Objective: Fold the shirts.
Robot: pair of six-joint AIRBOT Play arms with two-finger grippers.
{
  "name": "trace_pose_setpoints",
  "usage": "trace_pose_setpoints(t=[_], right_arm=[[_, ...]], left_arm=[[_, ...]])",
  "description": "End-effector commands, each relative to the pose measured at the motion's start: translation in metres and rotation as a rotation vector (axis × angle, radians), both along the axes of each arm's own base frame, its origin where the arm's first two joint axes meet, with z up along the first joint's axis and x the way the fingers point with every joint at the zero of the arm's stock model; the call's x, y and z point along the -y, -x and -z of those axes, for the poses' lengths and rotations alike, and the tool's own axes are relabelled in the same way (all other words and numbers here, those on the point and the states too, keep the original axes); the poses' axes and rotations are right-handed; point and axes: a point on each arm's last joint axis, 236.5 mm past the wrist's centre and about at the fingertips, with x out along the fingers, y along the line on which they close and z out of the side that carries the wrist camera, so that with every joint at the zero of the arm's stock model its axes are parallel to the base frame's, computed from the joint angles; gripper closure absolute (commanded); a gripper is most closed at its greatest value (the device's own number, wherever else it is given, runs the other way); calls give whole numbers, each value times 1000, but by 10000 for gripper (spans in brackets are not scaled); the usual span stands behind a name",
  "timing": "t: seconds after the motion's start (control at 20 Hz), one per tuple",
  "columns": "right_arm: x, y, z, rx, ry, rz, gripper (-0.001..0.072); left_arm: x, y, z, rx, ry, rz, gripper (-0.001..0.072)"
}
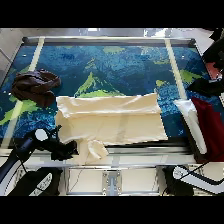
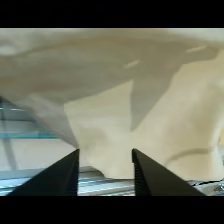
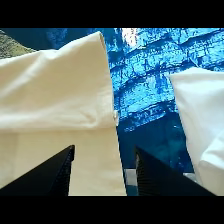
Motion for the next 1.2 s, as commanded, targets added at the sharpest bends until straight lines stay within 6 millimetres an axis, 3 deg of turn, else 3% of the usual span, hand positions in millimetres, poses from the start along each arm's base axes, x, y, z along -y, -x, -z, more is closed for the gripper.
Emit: trace_pose_setpoints(t=[0.0,0.1,0.15,0.3,0.4,0.45,0.55,0.65,0.8,1.15], right_arm=[[-2,3,0,-11,-6,-6,287],[-2,3,0,-11,-6,-6,288],[-2,3,0,-11,-6,-6,288],[-2,3,0,-13,-6,-7,288],[-1,3,0,-12,-4,-6,288],[-1,3,1,-12,-2,-5,288],[-1,3,1,-11,-1,-5,288],[0,3,1,-11,1,-5,288],[1,4,1,-15,6,-3,288],[1,4,1,-16,5,-4,288]], left_arm=[[13,-8,0,22,61,-6,494],[11,-8,1,23,55,-1,519],[11,-8,1,23,55,-1,605],[12,1,-2,4,70,47,592],[10,2,-9,14,72,92,201],[5,-3,-14,34,49,104,169],[-19,-19,-18,90,-77,76,170],[-43,-22,-17,108,-186,70,172],[-31,-14,-12,58,-137,48,178],[-21,-20,-4,49,-95,23,179]])
